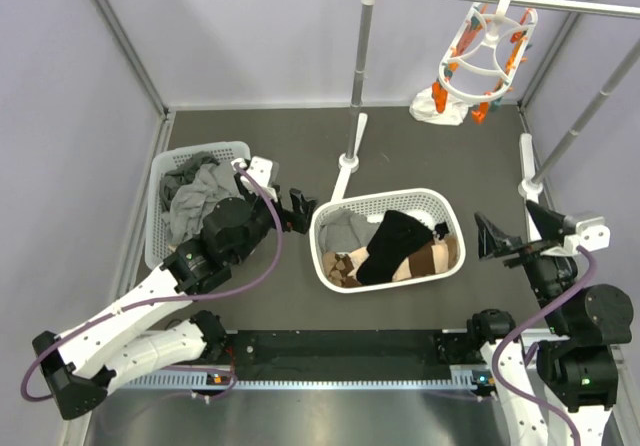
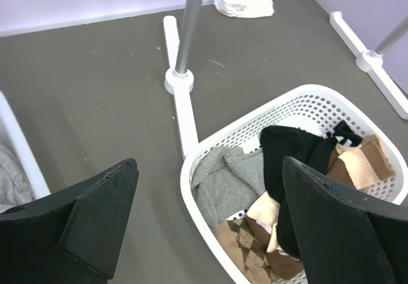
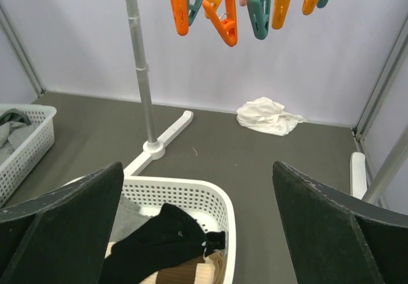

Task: Clip the socks to the hanger
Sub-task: Open the clamp at the hanger.

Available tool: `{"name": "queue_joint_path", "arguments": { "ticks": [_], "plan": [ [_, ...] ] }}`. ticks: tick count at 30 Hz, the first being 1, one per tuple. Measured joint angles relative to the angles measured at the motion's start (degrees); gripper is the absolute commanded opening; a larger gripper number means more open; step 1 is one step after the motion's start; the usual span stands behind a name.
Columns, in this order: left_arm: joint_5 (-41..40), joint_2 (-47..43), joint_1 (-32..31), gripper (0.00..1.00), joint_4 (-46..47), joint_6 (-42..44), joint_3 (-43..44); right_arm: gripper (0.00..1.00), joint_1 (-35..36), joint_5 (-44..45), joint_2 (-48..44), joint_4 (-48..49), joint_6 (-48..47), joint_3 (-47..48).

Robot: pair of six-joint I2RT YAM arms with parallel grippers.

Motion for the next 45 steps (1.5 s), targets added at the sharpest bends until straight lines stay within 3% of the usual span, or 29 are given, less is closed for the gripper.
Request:
{"name": "queue_joint_path", "arguments": {
  "ticks": [12, 21, 27, 39, 45],
  "plan": [
    [2.9, -0.7, 0.0, 0.99, 0.5, 5.2, -0.4, 0.99, 0.0, -0.1, 6.1, 4.3, 1.2, 0.5],
    [2.6, -1.3, 0.0, 0.99, -2.5, 11.3, 2.8, 0.99, 0.0, -8.3, 20.5, 0.3, 0.9, 7.9],
    [2.4, -4.0, 0.0, 0.99, -1.2, 14.2, -0.6, 0.99, 0.0, -6.8, 28.9, -2.4, 1.9, 12.8],
    [2.5, -4.3, 0.0, 0.99, -0.7, 19.1, -4.3, 0.99, 0.0, -6.1, 38.0, 4.1, 1.5, 18.8],
    [3.6, -5.0, 0.0, 0.99, -0.6, 19.5, -5.2, 0.93, 0.0, -8.2, 42.1, 8.2, 0.3, 22.1]
  ]
}}
